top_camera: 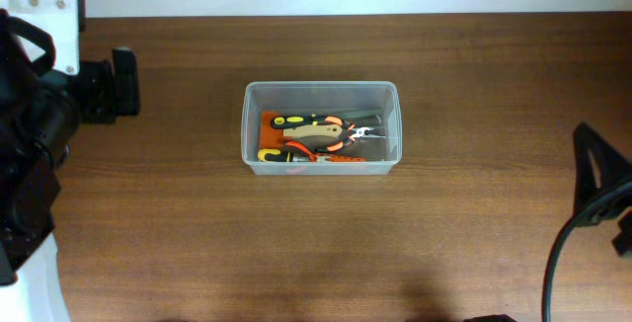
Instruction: Pack container
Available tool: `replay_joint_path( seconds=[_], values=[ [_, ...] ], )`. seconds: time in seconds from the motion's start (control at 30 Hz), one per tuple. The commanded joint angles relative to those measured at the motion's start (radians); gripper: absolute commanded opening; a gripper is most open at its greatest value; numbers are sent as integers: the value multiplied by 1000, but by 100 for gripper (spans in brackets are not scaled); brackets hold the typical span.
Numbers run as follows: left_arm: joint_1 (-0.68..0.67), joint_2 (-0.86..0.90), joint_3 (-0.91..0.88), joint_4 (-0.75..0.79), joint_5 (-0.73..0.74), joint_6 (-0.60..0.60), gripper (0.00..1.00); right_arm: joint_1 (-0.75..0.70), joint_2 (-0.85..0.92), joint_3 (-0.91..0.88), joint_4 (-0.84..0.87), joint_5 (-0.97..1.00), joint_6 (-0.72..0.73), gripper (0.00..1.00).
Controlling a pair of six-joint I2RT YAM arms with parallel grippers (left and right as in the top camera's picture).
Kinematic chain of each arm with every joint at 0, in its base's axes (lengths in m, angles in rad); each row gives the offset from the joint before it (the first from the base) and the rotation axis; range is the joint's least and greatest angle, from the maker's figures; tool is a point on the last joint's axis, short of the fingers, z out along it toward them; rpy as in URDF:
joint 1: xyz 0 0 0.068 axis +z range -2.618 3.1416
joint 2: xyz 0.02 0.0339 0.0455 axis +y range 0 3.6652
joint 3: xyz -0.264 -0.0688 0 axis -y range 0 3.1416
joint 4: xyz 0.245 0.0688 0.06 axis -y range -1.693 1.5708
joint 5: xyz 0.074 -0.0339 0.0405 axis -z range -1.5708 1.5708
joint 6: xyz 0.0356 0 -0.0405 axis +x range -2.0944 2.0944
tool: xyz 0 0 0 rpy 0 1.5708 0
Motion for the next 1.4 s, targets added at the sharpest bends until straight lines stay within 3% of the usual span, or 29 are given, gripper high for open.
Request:
replay_joint_path(
  seconds=[0.0,0.1,0.5,0.77,0.87,1.0,1.2,1.37],
  values=[
    [-2,2,7,-42,8,16,99,5,-2,-2,-50,8,1,99],
    [-2,2,7,-104,8,16,99,5,-1,-2,-121,8,1,99],
    [-2,2,7,-333,8,16,99,5,0,-5,-123,70,-8,100],
    [-2,2,7,-340,8,16,99,5,5,-10,-120,194,-8,99],
    [-2,2,7,-340,8,16,99,-16,-14,-54,-27,213,-6,99],
    [-2,2,7,-340,8,16,99,-34,-133,-251,257,163,-7,99],
    [-2,2,7,-340,8,16,99,-36,-428,-775,624,158,-7,99],
    [-2,2,7,-340,8,16,99,-36,-667,-1249,732,158,-7,99]
  ],
)
